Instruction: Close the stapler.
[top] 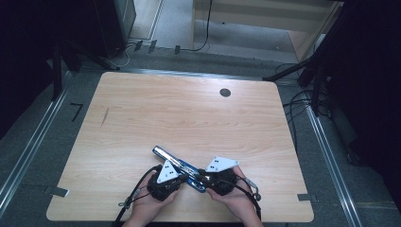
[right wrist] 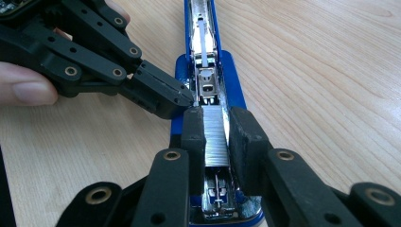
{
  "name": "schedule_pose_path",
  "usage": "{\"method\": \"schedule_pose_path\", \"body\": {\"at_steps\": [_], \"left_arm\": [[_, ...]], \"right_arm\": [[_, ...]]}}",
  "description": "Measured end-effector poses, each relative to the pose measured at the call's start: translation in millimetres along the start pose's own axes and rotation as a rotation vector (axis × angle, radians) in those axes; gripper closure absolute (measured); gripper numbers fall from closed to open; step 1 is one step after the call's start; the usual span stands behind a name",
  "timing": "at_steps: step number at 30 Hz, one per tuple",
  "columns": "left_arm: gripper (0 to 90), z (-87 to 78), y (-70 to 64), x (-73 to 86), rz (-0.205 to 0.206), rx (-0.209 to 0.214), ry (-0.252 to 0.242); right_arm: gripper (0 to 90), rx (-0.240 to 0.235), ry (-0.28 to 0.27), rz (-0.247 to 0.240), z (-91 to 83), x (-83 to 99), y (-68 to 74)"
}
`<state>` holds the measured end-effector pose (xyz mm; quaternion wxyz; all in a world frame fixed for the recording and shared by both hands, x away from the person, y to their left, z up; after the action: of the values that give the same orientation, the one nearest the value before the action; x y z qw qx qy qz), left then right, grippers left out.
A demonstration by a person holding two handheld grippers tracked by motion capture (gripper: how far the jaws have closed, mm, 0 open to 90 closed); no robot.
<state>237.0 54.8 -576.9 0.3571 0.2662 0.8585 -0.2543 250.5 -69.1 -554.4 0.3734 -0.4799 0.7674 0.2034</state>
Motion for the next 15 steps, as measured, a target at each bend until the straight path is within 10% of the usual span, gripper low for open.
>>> {"method": "schedule_pose_path", "body": {"at_steps": [15], "left_arm": [[90.0,0.1,0.0,0.0,0.0,-0.001,-0.001]], "right_arm": [[78.7,-0.01,-0.018,0.032,3.2,-1.3,-0.7]]}}
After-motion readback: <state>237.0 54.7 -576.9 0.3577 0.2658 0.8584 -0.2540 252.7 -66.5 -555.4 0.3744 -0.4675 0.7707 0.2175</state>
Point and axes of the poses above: each handheld gripper's, and its own axes: z roughly forward along the jaws, x roughly out of its underside, y roughly to its left, the point moved 7 cm from there along z, roughly forward along the jaws, and after that the axes turned 11 degrees about -z, right-handed, at the moved point
